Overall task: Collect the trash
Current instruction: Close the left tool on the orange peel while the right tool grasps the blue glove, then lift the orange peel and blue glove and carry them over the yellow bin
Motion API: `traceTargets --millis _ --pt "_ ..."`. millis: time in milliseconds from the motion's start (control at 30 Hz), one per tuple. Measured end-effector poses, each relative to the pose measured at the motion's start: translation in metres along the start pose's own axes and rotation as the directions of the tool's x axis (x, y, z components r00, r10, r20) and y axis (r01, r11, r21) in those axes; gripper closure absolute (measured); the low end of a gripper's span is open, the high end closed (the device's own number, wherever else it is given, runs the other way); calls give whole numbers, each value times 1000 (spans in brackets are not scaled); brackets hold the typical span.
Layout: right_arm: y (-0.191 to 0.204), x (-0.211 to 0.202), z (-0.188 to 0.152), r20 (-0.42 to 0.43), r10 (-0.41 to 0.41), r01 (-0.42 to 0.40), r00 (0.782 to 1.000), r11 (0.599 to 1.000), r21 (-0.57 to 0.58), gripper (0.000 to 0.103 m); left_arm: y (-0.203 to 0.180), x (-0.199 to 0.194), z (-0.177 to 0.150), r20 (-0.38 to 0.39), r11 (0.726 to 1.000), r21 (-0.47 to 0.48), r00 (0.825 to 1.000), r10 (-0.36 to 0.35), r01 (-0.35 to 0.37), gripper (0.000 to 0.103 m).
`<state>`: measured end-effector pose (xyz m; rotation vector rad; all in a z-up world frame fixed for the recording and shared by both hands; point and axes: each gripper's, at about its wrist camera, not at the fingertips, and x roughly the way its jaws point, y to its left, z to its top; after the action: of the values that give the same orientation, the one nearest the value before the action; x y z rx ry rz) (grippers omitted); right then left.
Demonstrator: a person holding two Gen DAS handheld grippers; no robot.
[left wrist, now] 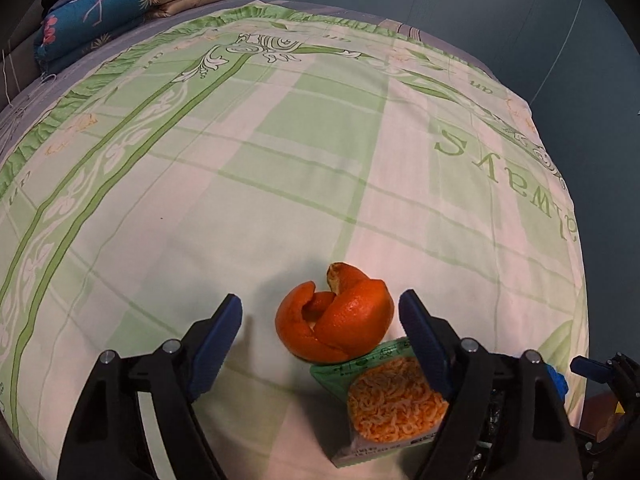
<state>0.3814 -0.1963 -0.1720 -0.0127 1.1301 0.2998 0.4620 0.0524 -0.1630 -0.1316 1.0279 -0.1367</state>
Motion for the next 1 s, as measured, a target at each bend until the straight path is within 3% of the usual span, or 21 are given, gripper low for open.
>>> traceTargets --millis 200,333,533,633,1000 --pt "9 19 0 -47 -9 8 999 999 -33 27 -3 3 -2 -3 999 20 999 -49 49 50" --pt "12 25 2 -65 -17 15 998 999 -36 42 -6 -1 -2 11 998 47 999 -52 52 61" --pt "20 30 3 -89 -44 37 995 996 -82 69 -3 -8 -7 28 998 48 999 -46 45 66" --pt "20 29 3 -75 -55 48 996 995 -87 76 2 -12 -9 31 998 35 998 -47 46 67" --pt "25 3 5 -13 -52 51 999 995 -80 81 29 -44 -13 73 999 -33 997 -33 35 68"
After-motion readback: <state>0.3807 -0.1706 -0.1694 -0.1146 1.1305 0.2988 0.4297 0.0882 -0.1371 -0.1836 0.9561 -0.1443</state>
